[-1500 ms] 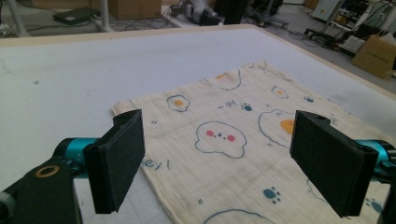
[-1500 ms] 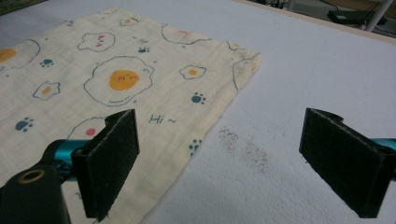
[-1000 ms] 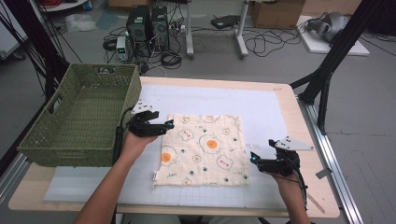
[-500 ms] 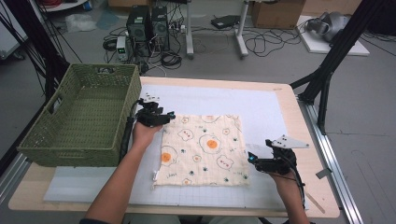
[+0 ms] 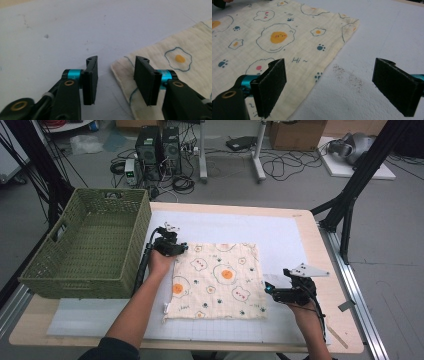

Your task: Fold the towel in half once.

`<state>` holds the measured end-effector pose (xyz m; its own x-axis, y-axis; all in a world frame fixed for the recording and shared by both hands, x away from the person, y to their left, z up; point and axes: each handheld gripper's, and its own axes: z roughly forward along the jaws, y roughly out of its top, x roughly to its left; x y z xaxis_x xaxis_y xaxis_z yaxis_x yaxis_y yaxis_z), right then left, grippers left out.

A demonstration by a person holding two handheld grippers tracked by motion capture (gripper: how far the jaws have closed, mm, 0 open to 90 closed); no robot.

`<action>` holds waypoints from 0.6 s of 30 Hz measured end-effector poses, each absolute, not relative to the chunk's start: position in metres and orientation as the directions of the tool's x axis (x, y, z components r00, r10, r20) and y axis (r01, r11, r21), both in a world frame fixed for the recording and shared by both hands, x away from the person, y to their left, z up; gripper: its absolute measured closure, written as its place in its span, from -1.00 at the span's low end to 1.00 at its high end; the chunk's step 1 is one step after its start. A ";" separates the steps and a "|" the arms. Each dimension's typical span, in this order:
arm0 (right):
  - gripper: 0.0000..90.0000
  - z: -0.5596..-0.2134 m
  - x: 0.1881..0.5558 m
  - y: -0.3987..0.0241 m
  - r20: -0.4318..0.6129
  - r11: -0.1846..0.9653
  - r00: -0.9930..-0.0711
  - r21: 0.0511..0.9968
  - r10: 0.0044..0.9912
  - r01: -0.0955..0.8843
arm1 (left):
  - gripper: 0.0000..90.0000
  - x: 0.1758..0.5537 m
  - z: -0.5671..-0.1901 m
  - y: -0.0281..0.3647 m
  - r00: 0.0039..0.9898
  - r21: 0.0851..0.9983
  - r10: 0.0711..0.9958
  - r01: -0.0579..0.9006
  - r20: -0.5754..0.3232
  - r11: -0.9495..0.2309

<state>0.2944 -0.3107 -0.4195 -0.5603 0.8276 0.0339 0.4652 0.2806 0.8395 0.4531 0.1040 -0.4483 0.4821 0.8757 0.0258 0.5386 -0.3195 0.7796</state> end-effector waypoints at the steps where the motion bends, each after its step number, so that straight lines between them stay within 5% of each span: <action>1: -0.75 -0.420 0.296 -0.311 0.035 0.281 -0.561 0.839 0.827 0.465 | 0.36 0.452 -0.449 0.100 0.506 0.783 0.861 0.514 0.053 -0.350; 5: -0.75 -0.420 0.304 -0.308 0.051 0.271 -0.560 0.837 0.827 0.476 | 0.85 0.450 -0.449 0.097 0.540 0.785 0.841 0.507 0.032 -0.355; 9: -0.74 -0.420 0.327 -0.300 0.054 0.302 -0.583 0.814 0.811 0.496 | 0.90 0.454 -0.449 0.110 0.497 0.788 0.863 0.566 -0.094 -0.241; 18: -0.63 -0.425 0.407 -0.281 0.092 0.305 -0.550 0.750 0.830 0.587 | 0.90 0.453 -0.443 0.118 0.494 0.817 0.863 0.539 -0.109 -0.206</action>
<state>0.4074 -0.2807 -0.4255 -0.5497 0.8303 0.0921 0.5870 0.3054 0.7498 0.4530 0.1177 -0.4430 0.4941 0.8626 -0.1088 0.5391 -0.2058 0.8167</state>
